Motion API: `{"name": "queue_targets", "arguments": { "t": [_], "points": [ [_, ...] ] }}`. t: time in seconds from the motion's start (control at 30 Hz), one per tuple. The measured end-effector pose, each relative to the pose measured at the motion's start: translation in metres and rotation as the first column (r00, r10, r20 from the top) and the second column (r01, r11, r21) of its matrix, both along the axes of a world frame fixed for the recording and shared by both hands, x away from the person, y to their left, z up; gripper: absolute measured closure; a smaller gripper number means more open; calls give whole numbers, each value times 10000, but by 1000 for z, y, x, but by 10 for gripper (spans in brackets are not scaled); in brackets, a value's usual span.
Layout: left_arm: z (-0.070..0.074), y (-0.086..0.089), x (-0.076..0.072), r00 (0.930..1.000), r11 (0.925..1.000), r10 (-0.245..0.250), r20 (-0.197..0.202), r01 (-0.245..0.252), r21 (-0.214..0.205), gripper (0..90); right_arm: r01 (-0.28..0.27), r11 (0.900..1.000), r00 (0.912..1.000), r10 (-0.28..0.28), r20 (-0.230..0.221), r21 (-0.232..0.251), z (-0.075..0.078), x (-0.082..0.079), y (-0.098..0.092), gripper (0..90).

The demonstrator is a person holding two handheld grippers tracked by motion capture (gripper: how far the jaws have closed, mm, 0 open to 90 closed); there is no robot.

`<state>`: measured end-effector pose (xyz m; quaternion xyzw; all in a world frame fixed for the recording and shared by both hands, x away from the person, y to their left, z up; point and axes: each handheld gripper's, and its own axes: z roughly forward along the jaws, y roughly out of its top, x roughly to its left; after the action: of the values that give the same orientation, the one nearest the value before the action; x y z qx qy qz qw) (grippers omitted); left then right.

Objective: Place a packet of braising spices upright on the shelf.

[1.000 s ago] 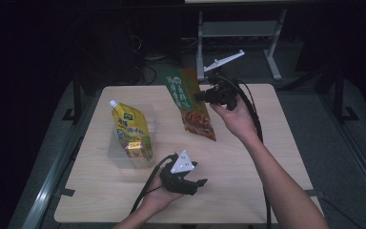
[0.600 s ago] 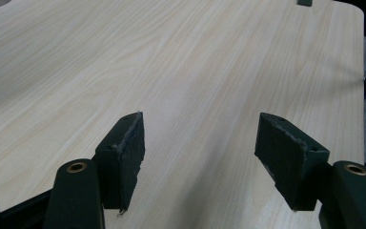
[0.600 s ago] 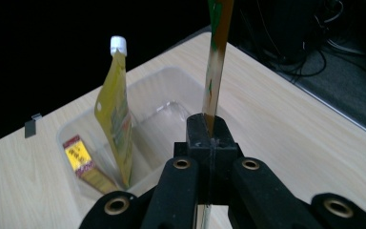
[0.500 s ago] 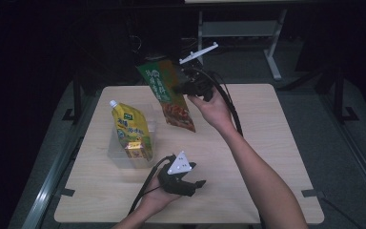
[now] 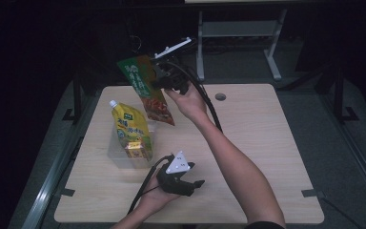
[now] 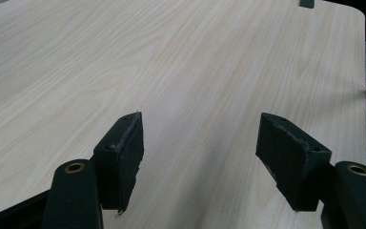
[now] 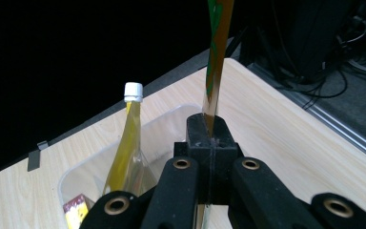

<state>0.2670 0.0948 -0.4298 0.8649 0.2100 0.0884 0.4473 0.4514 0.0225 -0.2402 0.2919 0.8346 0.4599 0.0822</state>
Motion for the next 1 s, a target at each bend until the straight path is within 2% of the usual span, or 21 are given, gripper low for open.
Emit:
{"name": "queue_targets", "arguments": {
  "t": [0.1, 0.17, 0.3, 0.53, 0.77, 0.8, 0.93, 1.0],
  "points": [
    [-1, 2, -1, 9999, 9999, -33, 154, 31, 162, 322, -16, 10000, 9992, 14, -390, -37, -10, 8, 13, 900],
    [-1, 4, -1, 9999, 9998, -32, 156, 29, 204, 322, -55, 10000, 9990, 54, -446, -14, -20, 14, 21, 900],
    [-1, 5, -2, 10000, 10000, 63, 76, -63, 44, 322, -85, 10000, 9977, 86, -672, 14, -37, 24, 33, 900],
    [-2, 6, 0, 9999, 9999, 144, 83, -145, 83, 319, -9, 10000, 9955, 9, -942, 5, -62, 32, 37, 900],
    [-2, 7, 0, 9998, 9998, 196, 84, -197, 75, 318, -184, 9996, 9953, 163, -958, -211, -63, 28, 38, 889],
    [-1, 7, 0, 9998, 9998, 196, 97, -196, 71, 318, -245, 9994, 9960, 222, -869, -258, -64, 28, 39, 880],
    [0, 8, 0, 9997, 9998, 196, 130, -197, 69, 318, -416, 9985, 9939, 378, -1036, -349, -64, 31, 44, 816],
    [-1, 8, 1, 9997, 9998, 195, 129, -196, 64, 318, -397, 9977, 9943, 339, -1015, -557, -64, 34, 48, 784]
  ]
}}
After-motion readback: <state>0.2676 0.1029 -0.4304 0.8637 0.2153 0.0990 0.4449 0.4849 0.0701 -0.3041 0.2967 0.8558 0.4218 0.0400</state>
